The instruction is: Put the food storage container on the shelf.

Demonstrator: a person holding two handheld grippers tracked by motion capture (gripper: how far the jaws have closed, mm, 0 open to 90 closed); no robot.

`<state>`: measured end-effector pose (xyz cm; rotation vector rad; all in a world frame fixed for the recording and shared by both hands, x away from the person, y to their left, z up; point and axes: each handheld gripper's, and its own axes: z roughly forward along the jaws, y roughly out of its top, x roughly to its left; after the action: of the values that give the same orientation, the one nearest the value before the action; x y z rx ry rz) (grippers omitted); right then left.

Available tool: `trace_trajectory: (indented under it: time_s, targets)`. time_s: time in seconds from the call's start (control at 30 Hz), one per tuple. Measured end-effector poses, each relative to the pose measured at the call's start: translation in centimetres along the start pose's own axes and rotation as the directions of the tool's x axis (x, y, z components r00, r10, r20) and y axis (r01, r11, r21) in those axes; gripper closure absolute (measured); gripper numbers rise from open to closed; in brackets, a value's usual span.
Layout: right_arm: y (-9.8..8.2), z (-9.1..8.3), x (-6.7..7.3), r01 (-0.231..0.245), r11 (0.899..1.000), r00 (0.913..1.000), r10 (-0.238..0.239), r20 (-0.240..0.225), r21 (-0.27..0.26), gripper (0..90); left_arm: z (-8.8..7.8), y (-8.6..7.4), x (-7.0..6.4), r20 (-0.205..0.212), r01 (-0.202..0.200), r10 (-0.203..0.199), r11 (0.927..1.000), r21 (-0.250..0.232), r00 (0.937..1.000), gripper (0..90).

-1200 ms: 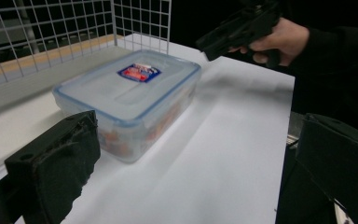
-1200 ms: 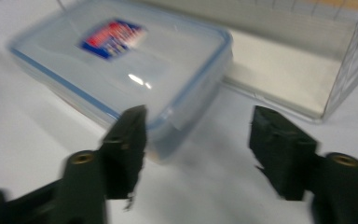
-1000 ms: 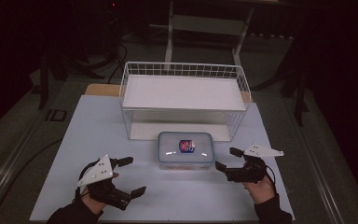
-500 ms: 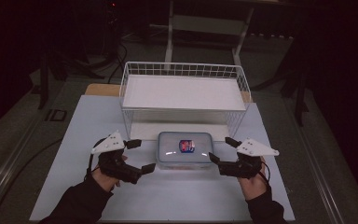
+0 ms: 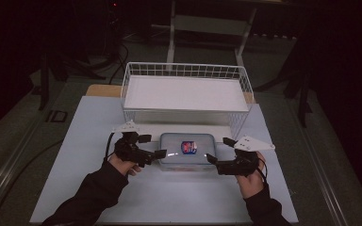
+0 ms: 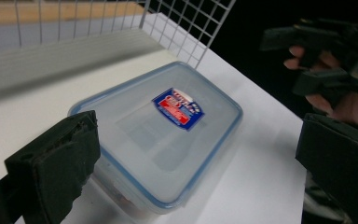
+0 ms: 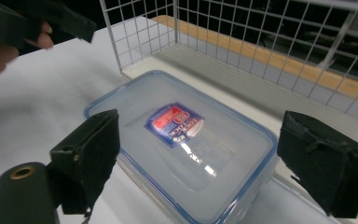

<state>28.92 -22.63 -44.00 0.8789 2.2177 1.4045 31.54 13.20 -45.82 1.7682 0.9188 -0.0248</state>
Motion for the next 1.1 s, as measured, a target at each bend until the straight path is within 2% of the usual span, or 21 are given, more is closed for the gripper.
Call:
trace_trajectory:
  time_s: [0.03,0.1,0.17,0.2,0.27,0.3,0.33,0.37,0.43,0.5,0.53,0.57,0.6,0.67,0.73,0.8,0.83,0.87,0.97,1.03,1.1]
  targets:
    - [-0.1,0.1,-0.1,-0.014,1.0,0.9999,0.014,-0.009,0.003,11.8,0.3,-0.1,0.4,-0.011,0.013,-0.013,0.9999,0.007,0.9999,0.0]
    - [-0.3,0.3,-0.3,-0.032,0.999,0.9994,0.032,-0.014,0.011,11.6,0.9,-0.4,1.3,-0.002,0.073,-0.073,0.9969,0.03,0.9973,0.0]
    - [-0.7,0.5,-0.5,-0.048,0.998,0.9988,0.049,-0.01,0.029,11.2,1.6,-0.6,2.2,0.001,0.131,-0.132,0.988,0.081,0.9913,0.0]
    - [-0.7,0.5,-0.5,-0.048,0.998,0.9988,0.049,-0.01,0.029,11.2,1.9,-0.8,2.7,0.003,0.169,-0.17,0.98,0.105,0.9854,0.0]
    - [-0.9,0.7,-0.6,-0.077,0.997,0.9968,0.077,-0.019,0.03,10.7,2.7,-1.1,3.7,0.002,0.262,-0.265,0.9518,0.16,0.9641,0.0]
    - [-1.0,0.8,-0.7,-0.09,0.995,0.9959,0.09,-0.012,0.032,10.7,3.0,-1.3,4.0,-0.007,0.289,-0.293,0.9403,0.179,0.9562,0.0]
    - [-1.0,0.9,-0.7,-0.099,0.995,0.9951,0.099,0.01,0.034,10.7,3.3,-1.4,4.3,-0.018,0.306,-0.309,0.9325,0.191,0.951,0.1]
    - [-1.1,1.0,-0.8,-0.099,0.994,0.995,0.099,0.016,0.038,10.6,3.5,-1.6,4.7,-0.009,0.327,-0.332,0.9234,0.2,0.9431,0.1]
    - [-1.3,1.0,-0.9,-0.104,0.994,0.9944,0.103,0.021,0.044,10.5,4.0,-1.9,5.6,0.001,0.398,-0.408,0.8909,0.219,0.913,0.1]
    - [-1.5,1.0,-1.0,-0.111,0.993,0.9938,0.11,0.017,0.05,10.5,4.3,-2.1,6.1,0.007,0.435,-0.449,0.8703,0.23,0.8936,0.1]
    - [-1.6,1.0,-1.1,-0.116,0.992,0.9931,0.115,0.022,0.051,10.6,4.5,-2.2,6.5,0.004,0.462,-0.476,0.8558,0.233,0.8796,2.5]
    - [-1.7,1.0,-1.2,-0.122,0.991,0.9924,0.121,0.018,0.054,10.6,4.6,-2.3,6.7,-0.002,0.475,-0.488,0.8486,0.234,0.873,5.2]
    - [-1.8,1.0,-1.2,-0.124,0.991,0.9923,0.123,0.017,0.058,10.6,4.7,-2.3,6.8,-0.008,0.493,-0.505,0.8379,0.235,0.863,8.4]
    - [-2.0,0.9,-1.3,-0.122,0.991,0.9924,0.121,0.024,0.063,10.6,4.8,-2.4,7.2,-0.001,0.517,-0.531,0.8254,0.227,0.8475,16.2]
    - [-2.1,0.8,-1.4,-0.118,0.991,0.9927,0.117,0.029,0.07,10.6,5.0,-2.4,7.4,0.02,0.531,-0.549,0.8169,0.224,0.8356,25.2]
    - [-2.2,0.7,-1.5,-0.123,0.99,0.9923,0.121,0.027,0.074,10.6,5.2,-2.5,7.5,0.045,0.53,-0.554,0.8138,0.239,0.8313,36.8]
    - [-2.3,0.6,-1.6,-0.126,0.989,0.9918,0.124,0.032,0.074,10.6,5.2,-2.6,7.6,0.059,0.534,-0.562,0.8097,0.243,0.825,40.7]
    - [-2.4,0.6,-1.8,-0.132,0.988,0.991,0.13,0.032,0.077,10.9,5.2,-2.6,7.7,0.062,0.53,-0.559,0.8113,0.247,0.8269,41.3]
    - [-2.6,0.5,-2.2,-0.152,0.984,0.9882,0.15,0.034,0.088,12.4,4.7,-2.6,7.8,0.079,0.54,-0.571,0.8059,0.242,0.8169,50.1]
    - [-2.7,0.5,-2.5,-0.168,0.981,0.9856,0.165,0.035,0.093,12.6,4.6,-2.8,7.7,0.086,0.531,-0.562,0.8127,0.241,0.8224,50.2]
    - [-2.8,0.6,-2.9,-0.193,0.976,0.9811,0.191,0.029,0.097,12.6,4.6,-2.8,7.6,0.091,0.516,-0.548,0.8222,0.24,0.8312,50.8]
